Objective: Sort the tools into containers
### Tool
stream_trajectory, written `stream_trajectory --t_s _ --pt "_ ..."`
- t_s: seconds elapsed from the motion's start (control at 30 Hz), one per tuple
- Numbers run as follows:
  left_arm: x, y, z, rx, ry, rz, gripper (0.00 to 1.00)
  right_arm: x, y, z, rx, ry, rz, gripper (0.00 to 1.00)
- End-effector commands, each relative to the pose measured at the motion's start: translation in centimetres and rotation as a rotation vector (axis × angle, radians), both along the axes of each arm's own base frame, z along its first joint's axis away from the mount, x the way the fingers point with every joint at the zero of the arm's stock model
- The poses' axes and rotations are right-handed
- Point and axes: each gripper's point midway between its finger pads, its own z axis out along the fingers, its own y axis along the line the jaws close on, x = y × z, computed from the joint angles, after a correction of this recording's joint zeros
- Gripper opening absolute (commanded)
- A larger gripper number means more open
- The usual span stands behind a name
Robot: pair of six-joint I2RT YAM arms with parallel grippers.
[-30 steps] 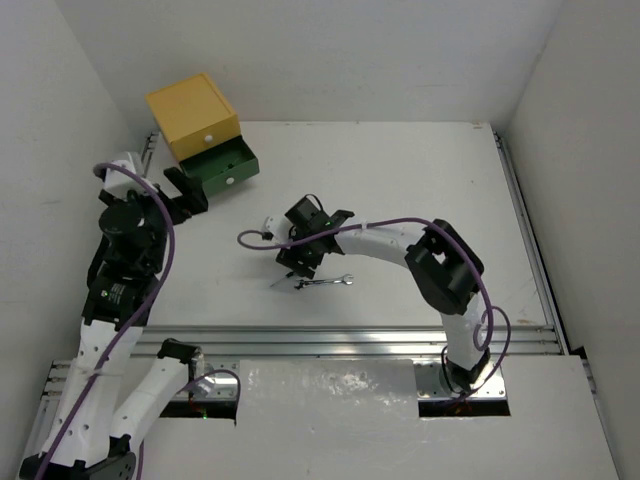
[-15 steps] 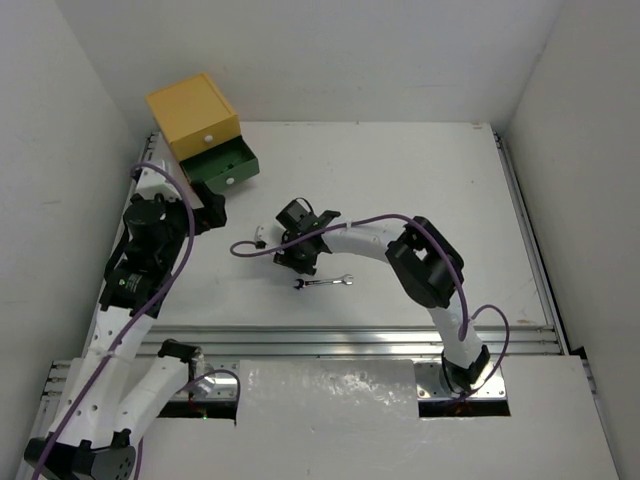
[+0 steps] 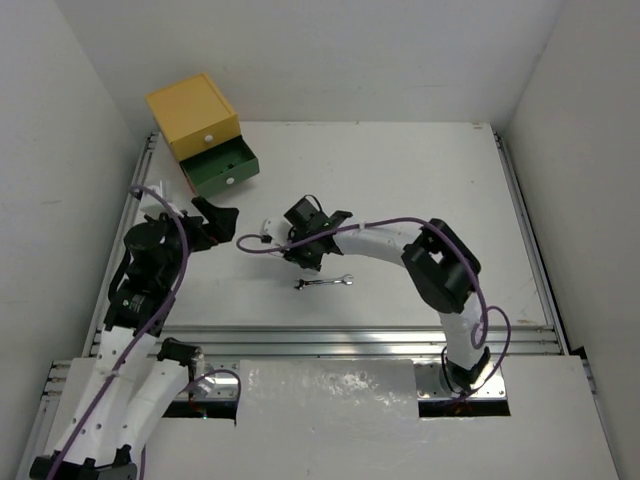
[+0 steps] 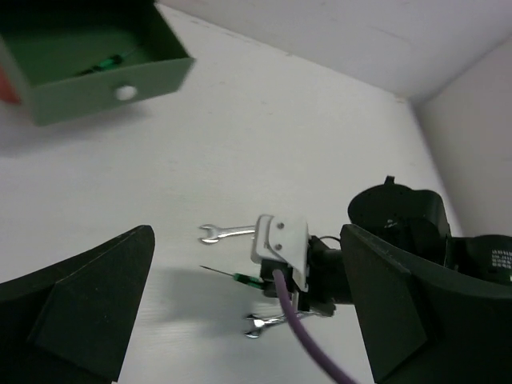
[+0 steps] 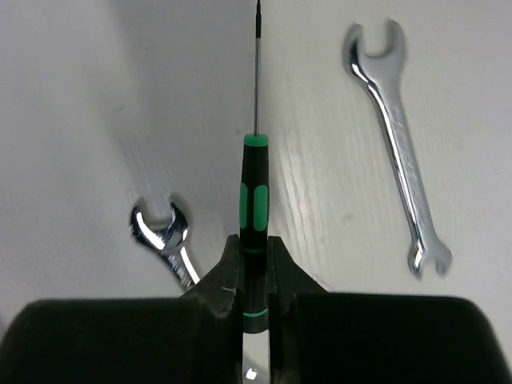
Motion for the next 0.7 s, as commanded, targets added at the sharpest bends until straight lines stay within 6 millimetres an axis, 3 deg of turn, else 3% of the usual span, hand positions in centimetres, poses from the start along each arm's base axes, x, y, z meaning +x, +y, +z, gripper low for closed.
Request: stream_trajectory --t_s 0.0,0.03,0.07,0.1,0.13,0.23,0.3,0.5,0.6,0.63,0.67 --pt "-1.1 -3.8 2.9 -0.219 -0.131 -0.172 0.99 1.3 1.5 9.1 0.23 -0.096 -0.089 0.0" --pt "-1.3 -4.7 1.7 -0.305 -0.109 -0.204 1.0 1.0 1.5 10.0 0.272 -0.071 -0.114 0.0" --pt "-1.5 -5.5 1.8 -0.351 -0.123 -0.248 1.0 -0.4 1.8 11.9 0.36 -0.017 -0.099 0.0" --pt "-1.5 -6.2 3.1 -0.398 -0.187 -0.297 0.99 -0.2 2.0 13.6 0.472 0.044 -0.187 0.0" --pt "-1.6 -7.3 2.5 -0.431 -0.162 -0.357 0.99 -0.6 2.0 14.7 0.549 0.089 -0.226 0.0" --pt "-0.9 -8.5 1.5 -0.51 -0.117 -0.405 0.92 -2.6 2.4 18.6 0.757 0.183 -0.241 0.0" --pt "-0.6 -8.8 2.2 -0.52 -0.146 -0.424 0.92 -3.9 2.7 20.8 0.829 0.211 -0.202 0.0" --pt "-0.1 -11.0 2.8 -0.525 -0.168 -0.539 0.88 -4.9 3.2 23.8 0.895 0.243 -0.151 0.0" --pt "0.2 -11.9 2.8 -0.533 -0.162 -0.563 0.78 -5.3 3.4 24.8 0.922 0.254 -0.133 0.0" --pt "0.4 -12.3 2.5 -0.535 -0.144 -0.573 0.62 -5.4 3.4 25.2 0.929 0.253 -0.125 0.0" --pt "0.5 -12.6 2.3 -0.533 -0.135 -0.577 0.55 -5.4 3.4 25.7 0.938 0.249 -0.121 0.0"
